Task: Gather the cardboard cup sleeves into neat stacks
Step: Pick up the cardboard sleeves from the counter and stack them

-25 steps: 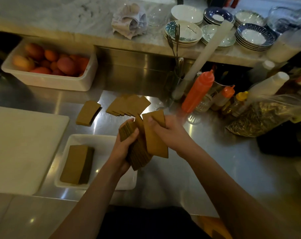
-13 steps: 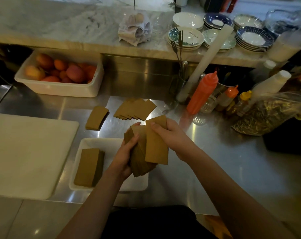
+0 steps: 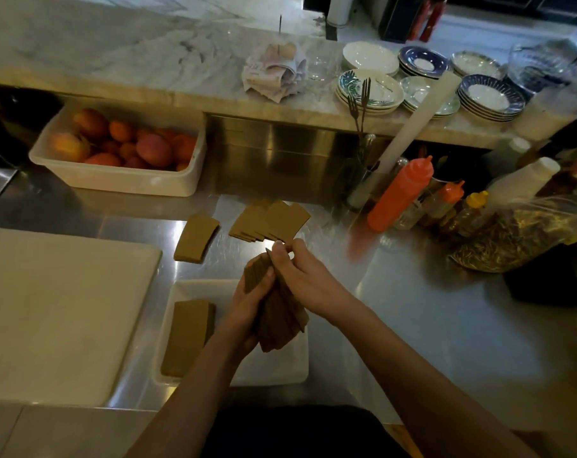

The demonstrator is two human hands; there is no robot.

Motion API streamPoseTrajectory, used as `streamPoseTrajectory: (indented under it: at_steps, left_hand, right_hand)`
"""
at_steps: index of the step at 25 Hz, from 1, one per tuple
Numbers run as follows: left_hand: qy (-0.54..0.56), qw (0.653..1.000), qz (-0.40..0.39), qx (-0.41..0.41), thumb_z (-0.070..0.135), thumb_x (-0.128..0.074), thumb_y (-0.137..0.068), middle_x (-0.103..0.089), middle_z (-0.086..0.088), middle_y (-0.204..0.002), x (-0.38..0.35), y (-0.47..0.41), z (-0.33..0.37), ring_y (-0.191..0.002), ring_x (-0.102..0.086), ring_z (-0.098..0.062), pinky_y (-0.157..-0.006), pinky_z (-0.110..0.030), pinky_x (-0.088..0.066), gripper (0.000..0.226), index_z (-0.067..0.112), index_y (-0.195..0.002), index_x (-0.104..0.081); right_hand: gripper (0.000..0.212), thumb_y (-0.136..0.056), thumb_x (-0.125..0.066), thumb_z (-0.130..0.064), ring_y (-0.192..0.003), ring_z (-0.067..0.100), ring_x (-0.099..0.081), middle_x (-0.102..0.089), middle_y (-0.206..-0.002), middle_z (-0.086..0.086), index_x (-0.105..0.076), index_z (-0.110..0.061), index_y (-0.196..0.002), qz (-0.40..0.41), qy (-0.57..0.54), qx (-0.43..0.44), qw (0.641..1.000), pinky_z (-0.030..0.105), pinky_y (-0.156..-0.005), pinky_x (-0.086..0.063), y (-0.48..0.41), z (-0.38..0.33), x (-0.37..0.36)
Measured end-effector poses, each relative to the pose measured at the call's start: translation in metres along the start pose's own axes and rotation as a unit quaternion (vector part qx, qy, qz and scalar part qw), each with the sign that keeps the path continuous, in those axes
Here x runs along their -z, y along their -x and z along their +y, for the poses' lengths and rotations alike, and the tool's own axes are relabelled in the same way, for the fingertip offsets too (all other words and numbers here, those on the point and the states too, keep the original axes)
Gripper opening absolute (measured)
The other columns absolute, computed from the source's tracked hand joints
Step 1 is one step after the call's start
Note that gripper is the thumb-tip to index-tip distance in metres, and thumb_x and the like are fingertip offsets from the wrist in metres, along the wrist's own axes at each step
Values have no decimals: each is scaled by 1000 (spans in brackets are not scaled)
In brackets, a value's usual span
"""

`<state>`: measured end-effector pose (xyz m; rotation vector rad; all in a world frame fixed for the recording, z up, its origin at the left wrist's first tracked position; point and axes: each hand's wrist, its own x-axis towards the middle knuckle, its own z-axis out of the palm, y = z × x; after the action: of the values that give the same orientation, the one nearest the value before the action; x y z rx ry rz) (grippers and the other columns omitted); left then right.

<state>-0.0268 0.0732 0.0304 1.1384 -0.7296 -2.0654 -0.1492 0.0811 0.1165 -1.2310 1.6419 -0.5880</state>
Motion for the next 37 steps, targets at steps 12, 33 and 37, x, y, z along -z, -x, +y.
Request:
streamPoseTrajectory:
  at_steps: [12, 33, 37]
  left_hand:
    - [90, 995, 19, 32, 49, -77, -66, -62, -22, -127, 21, -3, 13, -108, -65, -40, -78, -54, -56, 80, 19, -137, -52]
    - [254, 967, -23, 11, 47, -93, -47, -73, -11, -109, 57, -32, 37, -93, -72, -28, -70, -44, -59, 101, 21, -137, -54]
    - [261, 964, -28, 31, 48, -90, -53, -71, -12, -113, 66, -48, 45, -98, -70, -27, -75, -46, -59, 122, 17, -153, -25]
  right_hand:
    - [27, -93, -58, -34, -85, 4, -55, -54, -113, -5, -60, -27, -118, 69, 99, 90, 989, 9, -68, -43, -10, 19, -12]
    - [56, -86, -68, -30, -91, 14, -59, -59, -110, 1, -46, -13, -134, 117, 70, -10, 991, 24, -73, -48, -114, 32, 26]
    - [44, -88, -66, -22, -107, 30, -60, -61, -119, 17, -52, -3, -126, 101, 101, -94, 985, 40, -90, -49, -164, 48, 37]
